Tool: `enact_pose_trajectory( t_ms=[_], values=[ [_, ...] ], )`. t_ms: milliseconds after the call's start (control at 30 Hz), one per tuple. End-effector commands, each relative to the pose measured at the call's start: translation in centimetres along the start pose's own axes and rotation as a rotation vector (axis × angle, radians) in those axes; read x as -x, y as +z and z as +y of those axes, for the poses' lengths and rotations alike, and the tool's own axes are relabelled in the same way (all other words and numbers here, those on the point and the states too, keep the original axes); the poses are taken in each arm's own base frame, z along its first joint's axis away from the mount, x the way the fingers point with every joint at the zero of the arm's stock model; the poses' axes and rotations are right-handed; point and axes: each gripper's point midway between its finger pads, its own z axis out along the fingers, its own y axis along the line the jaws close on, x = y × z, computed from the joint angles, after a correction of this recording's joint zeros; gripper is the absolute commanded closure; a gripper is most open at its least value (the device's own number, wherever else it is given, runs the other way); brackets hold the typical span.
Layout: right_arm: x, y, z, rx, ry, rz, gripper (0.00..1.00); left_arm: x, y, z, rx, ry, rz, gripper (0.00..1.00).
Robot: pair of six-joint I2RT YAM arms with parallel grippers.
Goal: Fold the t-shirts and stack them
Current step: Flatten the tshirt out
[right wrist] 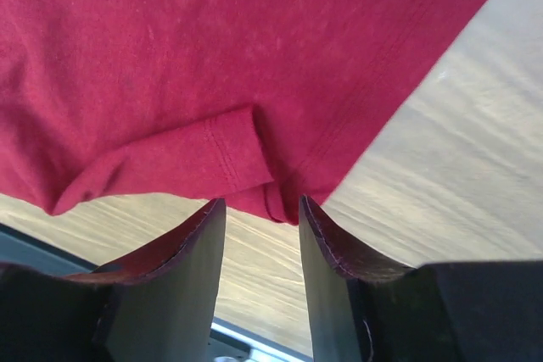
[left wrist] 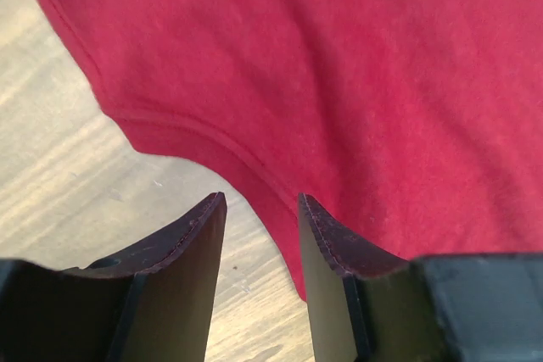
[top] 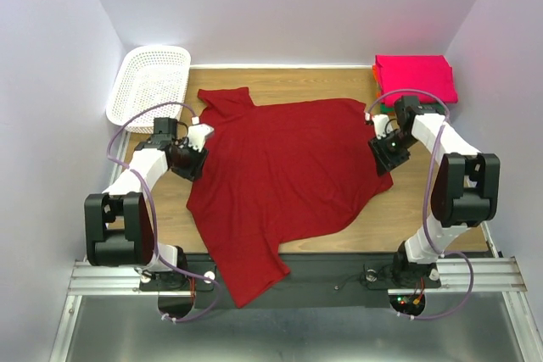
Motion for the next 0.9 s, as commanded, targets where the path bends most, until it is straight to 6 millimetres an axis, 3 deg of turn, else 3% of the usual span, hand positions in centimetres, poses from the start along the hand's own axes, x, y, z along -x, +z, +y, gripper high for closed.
enact_pose_trajectory(
  t_ms=[0,400,467,533,567,733,800,867],
  values=[
    [-1.1,0.8,1.2,0.073,0.107,0.032,0.55,1.2,-0.6,0.6,0.048,0.041,-0.065,0.50],
    [-1.5,3.3,1.1,0.146,0.182,0.073,0.55,0.4,0.7,0.9,0.052,0.016,-0.040,0.50],
    [-1.4,3.3,1.2,0.149,0.184,0.073,0.58,0.4,0.8,1.0,0.055,0.017,-0.042,0.50],
    [-1.6,3.1,1.2,0.143,0.183,0.073,0.72,0.4,0.8,1.1,0.058,0.017,-0.040,0.50],
    [-1.5,2.7,1.1,0.129,0.176,0.063,0.78,0.3,0.9,1.1,0.060,0.018,-0.037,0.51],
    [-1.2,-0.1,0.8,0.072,0.156,0.027,0.88,0.0,1.1,1.3,0.068,0.016,-0.027,0.52],
    [-1.5,-1.5,0.9,0.053,0.145,0.019,0.99,-0.1,1.2,1.3,0.069,0.021,-0.024,0.54],
    [-2.3,-2.4,1.0,0.035,0.135,0.037,0.99,-0.2,1.2,1.5,0.077,0.026,-0.016,0.57]
  ],
)
